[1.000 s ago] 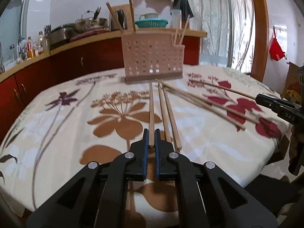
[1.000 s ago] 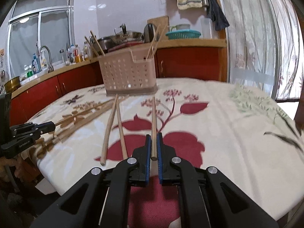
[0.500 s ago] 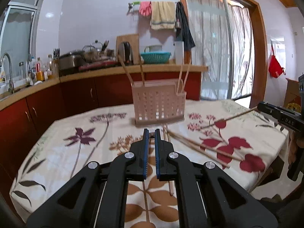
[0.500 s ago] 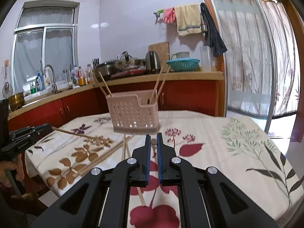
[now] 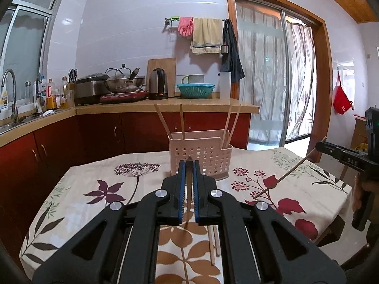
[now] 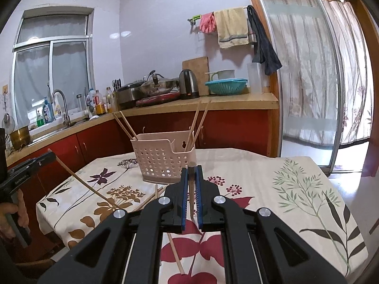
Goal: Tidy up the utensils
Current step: 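Lift the chopstick upright with the right tool over the beige holder, then lower the chopstick into the holder and open the right tool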
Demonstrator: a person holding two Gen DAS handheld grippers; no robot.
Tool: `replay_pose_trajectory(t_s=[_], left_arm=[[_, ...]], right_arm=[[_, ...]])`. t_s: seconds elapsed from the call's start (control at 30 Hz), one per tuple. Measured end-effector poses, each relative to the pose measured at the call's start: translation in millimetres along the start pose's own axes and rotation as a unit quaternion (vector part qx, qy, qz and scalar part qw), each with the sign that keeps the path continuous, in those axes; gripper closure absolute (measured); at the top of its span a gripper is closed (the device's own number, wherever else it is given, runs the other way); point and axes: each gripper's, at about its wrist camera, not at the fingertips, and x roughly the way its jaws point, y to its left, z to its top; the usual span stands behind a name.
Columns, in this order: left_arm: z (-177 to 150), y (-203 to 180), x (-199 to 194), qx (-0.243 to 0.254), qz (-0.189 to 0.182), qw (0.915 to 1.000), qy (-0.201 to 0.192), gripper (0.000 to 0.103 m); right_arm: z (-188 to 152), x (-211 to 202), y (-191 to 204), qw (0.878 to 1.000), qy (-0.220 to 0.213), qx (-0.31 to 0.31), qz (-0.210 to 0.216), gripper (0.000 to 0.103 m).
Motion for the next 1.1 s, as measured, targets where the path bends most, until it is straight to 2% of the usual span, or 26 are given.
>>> replay_pose_trajectory(t_s=[0.33,0.63,0.9,1.1], left_arm=[[16,9,24,0.002,-0.002,1.0000,0.005,0.097],[34,20,38,-0.020,-0.025,0.9995,0.007,0.097],[75,16,39,-0.018,-0.053,0.9981,-0.027,0.097],[118,11,45,-0.015,-0.067,0.9952,-0.069,0.097]], right_arm=[[26,32,8,1.000,0.004,-0.016,0.005,0.096],[41,46,13,1.000,-0.004,-0.019,0.010,0.096],[73,46,14,0.999,-0.026,-0.015,0.029,0.096],[99,48,18,0.998,-0.050,-0.017,0.042,0.096]])
